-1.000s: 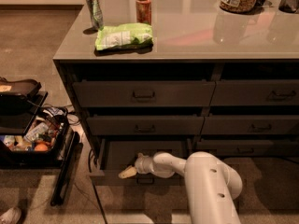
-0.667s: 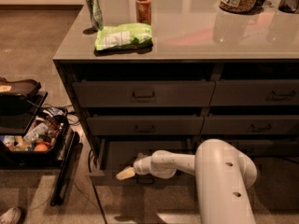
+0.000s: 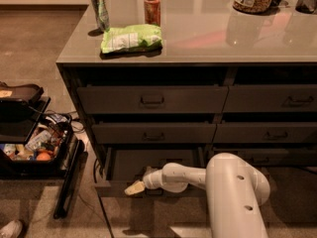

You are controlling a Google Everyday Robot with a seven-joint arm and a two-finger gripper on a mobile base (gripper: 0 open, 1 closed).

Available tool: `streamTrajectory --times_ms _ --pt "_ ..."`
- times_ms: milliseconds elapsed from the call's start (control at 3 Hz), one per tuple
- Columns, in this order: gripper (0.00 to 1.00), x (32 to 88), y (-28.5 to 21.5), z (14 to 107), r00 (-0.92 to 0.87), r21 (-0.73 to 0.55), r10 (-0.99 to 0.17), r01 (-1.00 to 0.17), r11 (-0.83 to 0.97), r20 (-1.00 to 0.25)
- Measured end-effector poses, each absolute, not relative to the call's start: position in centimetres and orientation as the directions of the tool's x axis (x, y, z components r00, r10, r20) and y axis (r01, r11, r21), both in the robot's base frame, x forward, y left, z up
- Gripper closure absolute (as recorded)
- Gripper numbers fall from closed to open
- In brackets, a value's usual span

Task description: Close bottom drawer

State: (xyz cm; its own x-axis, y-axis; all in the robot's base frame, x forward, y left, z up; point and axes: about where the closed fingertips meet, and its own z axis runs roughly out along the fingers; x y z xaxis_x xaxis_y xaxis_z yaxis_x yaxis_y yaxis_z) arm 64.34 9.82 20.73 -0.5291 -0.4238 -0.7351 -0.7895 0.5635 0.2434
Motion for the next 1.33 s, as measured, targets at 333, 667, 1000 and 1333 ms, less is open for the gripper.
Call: streamTrajectory --times_ms 333,667,1000,1333 --pt "0.0 64.5 10.0 20.4 -0.51 0.259 -0.405 -0.807 0.531 -0.759" --pt "0.0 63.8 10.8 18.8 -0.48 0.309 -0.304 -0.827 0.47 -0.823" --pt "0.0 63.4 11.1 18.6 -0.476 0.317 -0.29 -0.832 0.455 -0.83" --pt "0.0 63.4 11.1 18.8 -0.476 0.317 -0.29 -0.832 0.455 -0.83"
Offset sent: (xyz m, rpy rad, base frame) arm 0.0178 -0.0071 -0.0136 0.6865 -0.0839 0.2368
